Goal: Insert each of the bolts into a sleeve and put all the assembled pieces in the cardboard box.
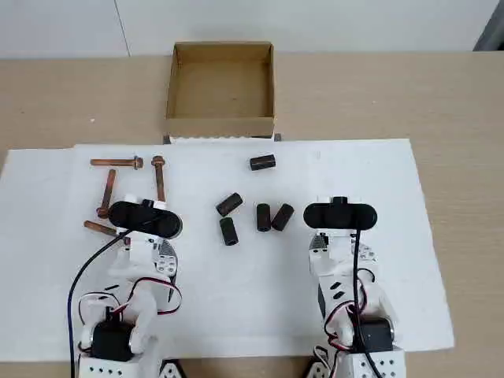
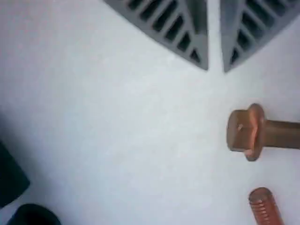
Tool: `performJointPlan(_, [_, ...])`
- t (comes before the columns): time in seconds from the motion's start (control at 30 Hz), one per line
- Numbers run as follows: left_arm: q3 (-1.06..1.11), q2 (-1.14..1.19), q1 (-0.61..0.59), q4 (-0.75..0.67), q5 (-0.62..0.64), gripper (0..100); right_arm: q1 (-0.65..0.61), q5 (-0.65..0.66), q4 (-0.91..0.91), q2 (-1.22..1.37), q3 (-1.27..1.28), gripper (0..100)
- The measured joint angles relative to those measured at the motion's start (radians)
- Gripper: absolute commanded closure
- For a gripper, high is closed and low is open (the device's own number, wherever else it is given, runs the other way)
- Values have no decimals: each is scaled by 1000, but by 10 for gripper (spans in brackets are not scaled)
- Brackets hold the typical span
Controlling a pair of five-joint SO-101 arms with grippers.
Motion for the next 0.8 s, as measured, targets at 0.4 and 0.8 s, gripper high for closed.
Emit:
performJointPlan(0.4, [0,0,0,0,0,993,-29,0,0,0,0,995])
performJointPlan(0.8, [-57,0,49,15,0,994,-31,-15,58,0,-126,995])
